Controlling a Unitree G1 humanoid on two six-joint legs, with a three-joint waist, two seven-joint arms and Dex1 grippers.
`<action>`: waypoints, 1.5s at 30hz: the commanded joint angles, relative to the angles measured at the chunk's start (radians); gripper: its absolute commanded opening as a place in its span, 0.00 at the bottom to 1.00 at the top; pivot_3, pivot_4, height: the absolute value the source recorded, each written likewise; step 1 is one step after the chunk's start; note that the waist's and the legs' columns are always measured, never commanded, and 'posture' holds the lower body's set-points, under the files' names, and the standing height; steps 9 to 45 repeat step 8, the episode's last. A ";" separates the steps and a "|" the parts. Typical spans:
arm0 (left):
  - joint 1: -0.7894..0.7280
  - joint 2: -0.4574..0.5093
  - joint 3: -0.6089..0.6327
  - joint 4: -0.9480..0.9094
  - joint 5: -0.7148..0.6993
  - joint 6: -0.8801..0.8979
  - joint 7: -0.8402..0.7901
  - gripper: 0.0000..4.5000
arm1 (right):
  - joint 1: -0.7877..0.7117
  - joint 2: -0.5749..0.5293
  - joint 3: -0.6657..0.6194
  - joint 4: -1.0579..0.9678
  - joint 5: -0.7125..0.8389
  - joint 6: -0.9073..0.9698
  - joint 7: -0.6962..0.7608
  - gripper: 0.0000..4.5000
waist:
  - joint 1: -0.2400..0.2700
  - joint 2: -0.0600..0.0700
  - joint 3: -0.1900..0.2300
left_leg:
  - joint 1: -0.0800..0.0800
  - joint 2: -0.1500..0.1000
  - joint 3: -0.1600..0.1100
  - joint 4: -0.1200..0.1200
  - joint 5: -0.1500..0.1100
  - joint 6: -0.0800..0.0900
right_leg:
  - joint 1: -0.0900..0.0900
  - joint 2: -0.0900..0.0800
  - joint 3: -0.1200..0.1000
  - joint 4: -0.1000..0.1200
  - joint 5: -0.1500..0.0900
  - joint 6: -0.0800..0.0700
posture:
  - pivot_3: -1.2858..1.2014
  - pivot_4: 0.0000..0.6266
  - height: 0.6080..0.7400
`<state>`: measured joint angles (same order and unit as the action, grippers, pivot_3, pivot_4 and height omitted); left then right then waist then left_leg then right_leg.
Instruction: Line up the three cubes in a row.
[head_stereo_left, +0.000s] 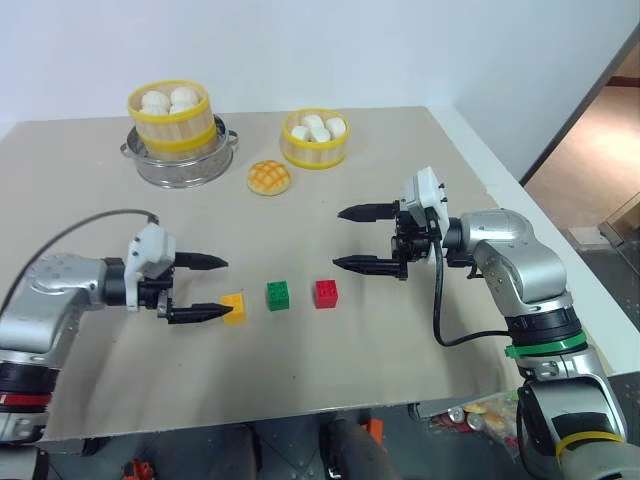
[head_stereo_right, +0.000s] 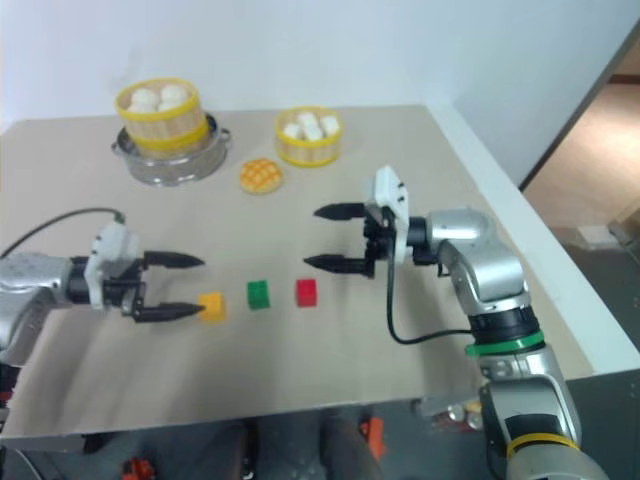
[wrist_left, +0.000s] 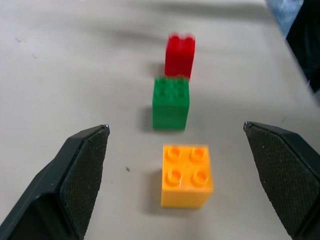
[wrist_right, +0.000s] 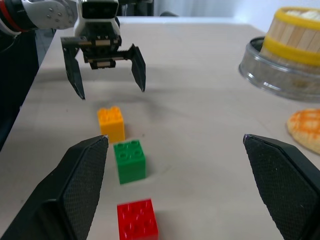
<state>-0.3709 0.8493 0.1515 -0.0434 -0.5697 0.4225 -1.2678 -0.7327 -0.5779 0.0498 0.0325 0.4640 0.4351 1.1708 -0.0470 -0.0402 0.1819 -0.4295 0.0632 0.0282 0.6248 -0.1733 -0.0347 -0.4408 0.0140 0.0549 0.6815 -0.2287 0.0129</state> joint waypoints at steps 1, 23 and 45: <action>-0.018 -0.028 0.112 -0.004 0.024 0.026 0.220 0.99 | -0.001 0.003 -0.075 0.008 -0.025 -0.050 -0.101 1.00 | 0.001 0.000 0.000 | 0.000 0.000 0.000 0.000 0.000 0.000 | 0.001 0.000 0.000 0.000 0.000 0.000 | 0.52 0.24 1.00; 0.116 -0.144 0.120 -0.041 0.214 -0.044 0.536 0.99 | 0.075 0.058 -0.070 0.112 -0.140 -0.224 -0.223 1.00 | 0.000 0.000 0.000 | 0.003 -0.001 0.002 -0.001 0.000 0.000 | 0.002 -0.001 0.003 0.000 0.000 0.000 | 0.52 0.24 1.00; 0.116 -0.144 0.120 -0.041 0.214 -0.044 0.536 0.99 | 0.075 0.058 -0.070 0.112 -0.140 -0.224 -0.223 1.00 | 0.000 0.000 0.000 | 0.003 -0.001 0.002 -0.001 0.000 0.000 | 0.002 -0.001 0.003 0.000 0.000 0.000 | 0.52 0.24 1.00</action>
